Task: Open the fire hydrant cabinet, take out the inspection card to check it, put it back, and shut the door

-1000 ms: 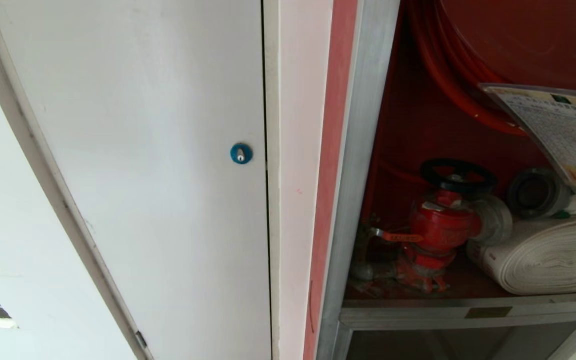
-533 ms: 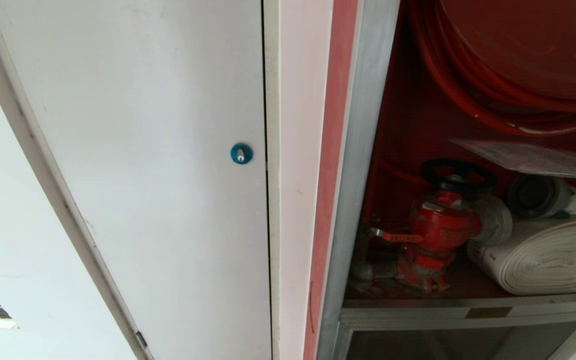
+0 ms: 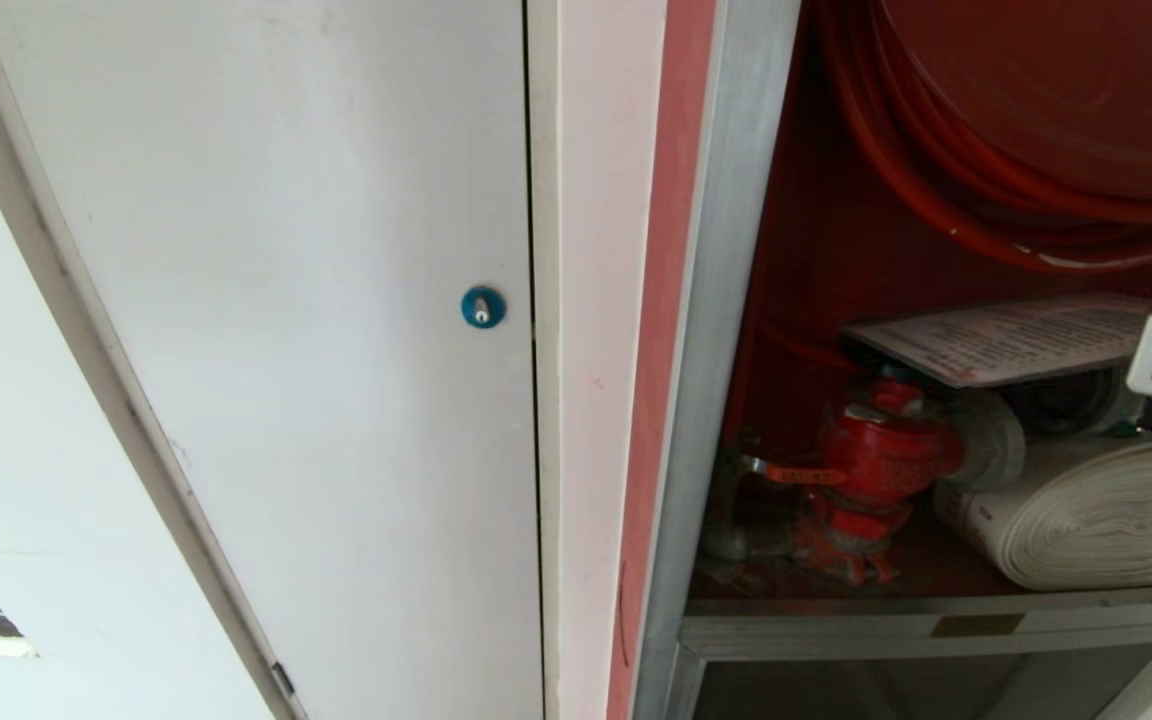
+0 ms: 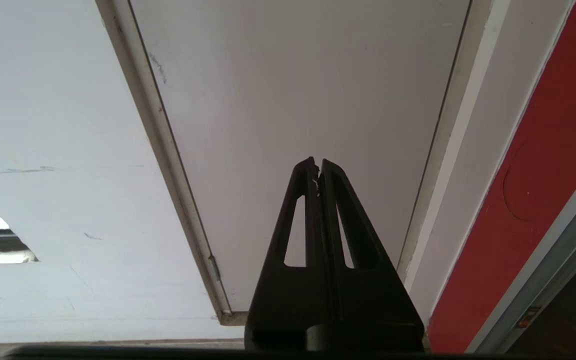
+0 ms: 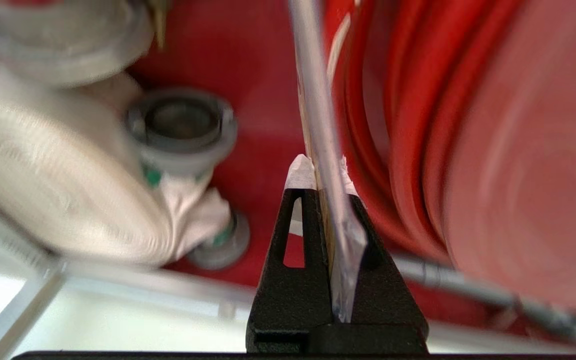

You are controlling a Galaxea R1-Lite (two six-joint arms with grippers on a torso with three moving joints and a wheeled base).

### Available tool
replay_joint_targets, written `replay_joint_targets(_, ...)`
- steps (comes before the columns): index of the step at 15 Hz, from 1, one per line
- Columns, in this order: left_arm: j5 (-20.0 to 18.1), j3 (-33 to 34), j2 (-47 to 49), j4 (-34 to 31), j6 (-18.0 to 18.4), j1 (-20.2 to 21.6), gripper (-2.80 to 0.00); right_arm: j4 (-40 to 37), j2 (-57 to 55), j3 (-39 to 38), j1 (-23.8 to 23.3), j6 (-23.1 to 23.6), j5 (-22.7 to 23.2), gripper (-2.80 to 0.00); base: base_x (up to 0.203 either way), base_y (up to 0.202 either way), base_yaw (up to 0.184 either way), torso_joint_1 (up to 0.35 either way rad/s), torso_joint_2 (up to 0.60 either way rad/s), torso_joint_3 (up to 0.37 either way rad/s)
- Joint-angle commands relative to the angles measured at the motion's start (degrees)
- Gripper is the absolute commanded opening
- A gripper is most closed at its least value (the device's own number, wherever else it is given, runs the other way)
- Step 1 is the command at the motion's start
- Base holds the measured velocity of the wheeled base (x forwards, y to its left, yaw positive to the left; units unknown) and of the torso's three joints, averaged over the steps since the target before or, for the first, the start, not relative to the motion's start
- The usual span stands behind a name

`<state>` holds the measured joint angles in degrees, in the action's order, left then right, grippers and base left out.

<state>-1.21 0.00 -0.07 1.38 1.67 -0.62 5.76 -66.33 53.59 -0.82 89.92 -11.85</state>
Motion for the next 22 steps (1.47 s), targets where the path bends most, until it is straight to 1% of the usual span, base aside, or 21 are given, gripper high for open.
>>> replay_joint_targets(1, -0.02, 0.79, 0.07, 0.03, 0.00, 0.01, -2.80, 4.28, -6.51, 0.56, -4.18, 0.66, 5.84, -2.80, 0.000, 0.000, 0.000, 0.000, 0.00, 0.000)
replay_joint_targets(3, -0.02, 0.76, 0.07, 0.03, 0.00, 0.01, -2.80, 7.85, -10.31, 0.86, -8.20, 1.25, 11.71, -2.80, 0.000, 0.000, 0.000, 0.000, 0.00, 0.000)
replay_joint_targets(5, -0.02, 0.72, 0.07, 0.03, 0.00, 0.01, -2.80, 11.36, -13.18, 1.14, -10.36, 1.26, 13.99, -2.80, 0.000, 0.000, 0.000, 0.000, 0.00, 0.000)
replay_joint_targets(6, -0.02, 0.78, 0.07, 0.03, 0.00, 0.01, -2.80, 11.66, -13.84, 1.16, -10.73, 1.23, 14.67, -2.80, 0.000, 0.000, 0.000, 0.000, 0.00, 0.000)
replay_joint_targets(9, -0.02, 0.70, 0.07, 0.03, 0.00, 0.01, -2.80, 11.90, -15.63, 1.10, -10.86, 0.09, 15.26, -2.80, 0.000, 0.000, 0.000, 0.000, 0.00, 0.000)
replay_joint_targets(16, -0.02, 0.79, 0.07, 0.03, 0.00, 0.01, -2.80, 12.56, -17.02, 0.08, -10.82, 0.00, 14.90, -2.80, 0.000, 0.000, 0.000, 0.000, 0.00, 0.000)
replay_joint_targets(20, -0.02, 0.79, 0.07, 0.03, 0.00, 0.01, -2.80, 18.97, -20.87, 0.02, -10.19, -0.09, 14.56, -2.80, 0.000, 0.000, 0.000, 0.000, 0.00, 0.000)
replay_joint_targets(22, -0.02, 0.71, 0.07, 0.03, 0.00, 0.01, -2.80, 19.47, -20.95, 0.02, -9.90, -0.09, 14.48, -2.80, 0.000, 0.000, 0.000, 0.000, 0.00, 0.000)
